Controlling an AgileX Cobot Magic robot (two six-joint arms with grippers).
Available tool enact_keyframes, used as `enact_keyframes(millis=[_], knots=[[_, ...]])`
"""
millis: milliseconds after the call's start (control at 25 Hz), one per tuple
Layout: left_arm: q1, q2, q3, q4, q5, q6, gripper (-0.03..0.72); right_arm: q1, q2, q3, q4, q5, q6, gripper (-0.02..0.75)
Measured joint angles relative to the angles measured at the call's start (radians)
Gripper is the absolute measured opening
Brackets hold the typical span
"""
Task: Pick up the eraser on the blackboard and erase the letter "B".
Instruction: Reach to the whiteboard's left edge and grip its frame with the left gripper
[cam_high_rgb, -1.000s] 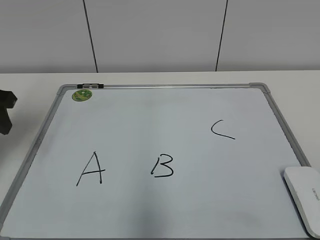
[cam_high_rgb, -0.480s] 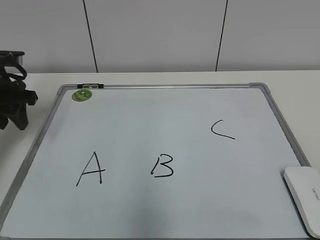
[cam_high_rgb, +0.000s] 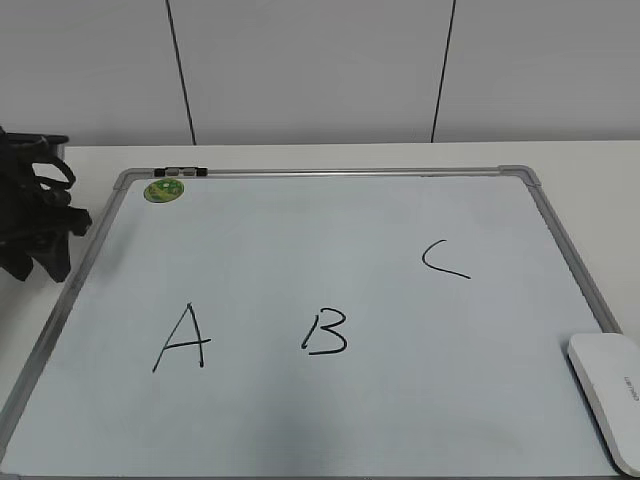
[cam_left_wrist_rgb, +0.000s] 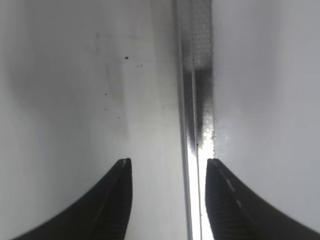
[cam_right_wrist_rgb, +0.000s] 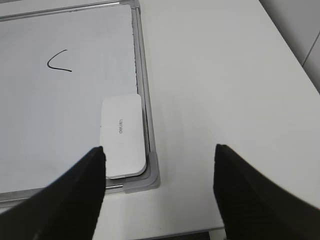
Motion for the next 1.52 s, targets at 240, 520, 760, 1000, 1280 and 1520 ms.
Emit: enact_keyframes(millis=[240,520,760,1000,1280,1520], knots=[[0.0,0.043,0.0,-0.01,-0.016,0.0,0.347,0.0,0.0,0.0,0.0,0.0,0.0,0.501],[0.0,0.057,0.0,-0.014,-0.031,0.0,0.33,0.0,0.0,0.0,0.0,0.0,0.0,0.501],[0.0,0.069,-0.002,-0.028,-0.046,0.0,0.326,0.0,0.0,0.0,0.0,0.0,0.0,0.501],[0.0,0.071,-0.004,-0.033,-0.046,0.0,0.312,0.0,0.0,0.0,0.0,0.0,0.0,0.501],[-0.003,0.073,-0.004,-0.052,-0.044,0.0,0.083,0.0,0.0,0.0,0.0,0.0,0.0,0.501],[-0.003,0.077,-0.009,-0.061,-0.036,0.0,0.046,0.0,0.0,-0.002,0.053,0.0,0.0,0.501]])
